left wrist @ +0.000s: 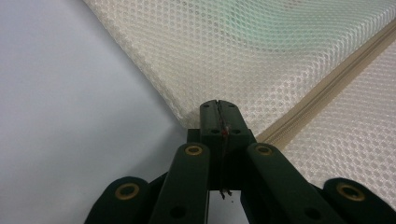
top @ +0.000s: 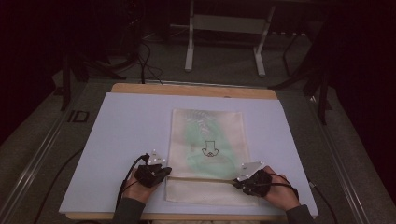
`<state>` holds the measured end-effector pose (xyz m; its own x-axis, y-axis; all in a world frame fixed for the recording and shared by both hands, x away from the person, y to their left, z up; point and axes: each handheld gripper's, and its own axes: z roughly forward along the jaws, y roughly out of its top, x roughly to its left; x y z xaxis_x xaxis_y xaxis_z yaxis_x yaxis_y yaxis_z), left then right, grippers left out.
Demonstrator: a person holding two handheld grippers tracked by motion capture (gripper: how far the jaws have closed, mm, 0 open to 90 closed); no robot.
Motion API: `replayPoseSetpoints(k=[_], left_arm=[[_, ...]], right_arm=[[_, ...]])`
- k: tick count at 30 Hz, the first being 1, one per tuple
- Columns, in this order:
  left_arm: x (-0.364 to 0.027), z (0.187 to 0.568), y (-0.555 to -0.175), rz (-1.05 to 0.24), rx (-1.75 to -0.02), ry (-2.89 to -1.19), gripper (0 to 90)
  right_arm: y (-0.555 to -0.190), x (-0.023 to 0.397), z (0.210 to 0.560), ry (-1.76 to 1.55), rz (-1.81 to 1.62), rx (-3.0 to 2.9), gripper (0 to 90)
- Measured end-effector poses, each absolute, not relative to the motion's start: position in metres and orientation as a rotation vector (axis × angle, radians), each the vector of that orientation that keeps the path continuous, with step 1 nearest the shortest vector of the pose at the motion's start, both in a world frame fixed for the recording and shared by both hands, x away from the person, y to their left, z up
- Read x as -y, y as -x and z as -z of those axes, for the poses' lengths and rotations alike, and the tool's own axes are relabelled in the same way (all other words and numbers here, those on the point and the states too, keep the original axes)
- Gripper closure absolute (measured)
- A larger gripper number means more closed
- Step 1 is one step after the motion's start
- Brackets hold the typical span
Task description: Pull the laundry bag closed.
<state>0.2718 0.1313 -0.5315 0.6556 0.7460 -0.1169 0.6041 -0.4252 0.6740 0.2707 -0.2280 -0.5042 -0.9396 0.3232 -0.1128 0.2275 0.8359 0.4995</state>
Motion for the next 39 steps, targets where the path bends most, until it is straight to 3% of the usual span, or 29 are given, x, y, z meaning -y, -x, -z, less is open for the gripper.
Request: replayPoseSetpoints(k=[39], left_arm=[[-0.131, 0.531, -0.271, -0.261, -1.044, -2.167, 89.6]], right_arm=[[-0.279, 0.278, 0.505, -0.620, -0.780, -2.787, 82.3]])
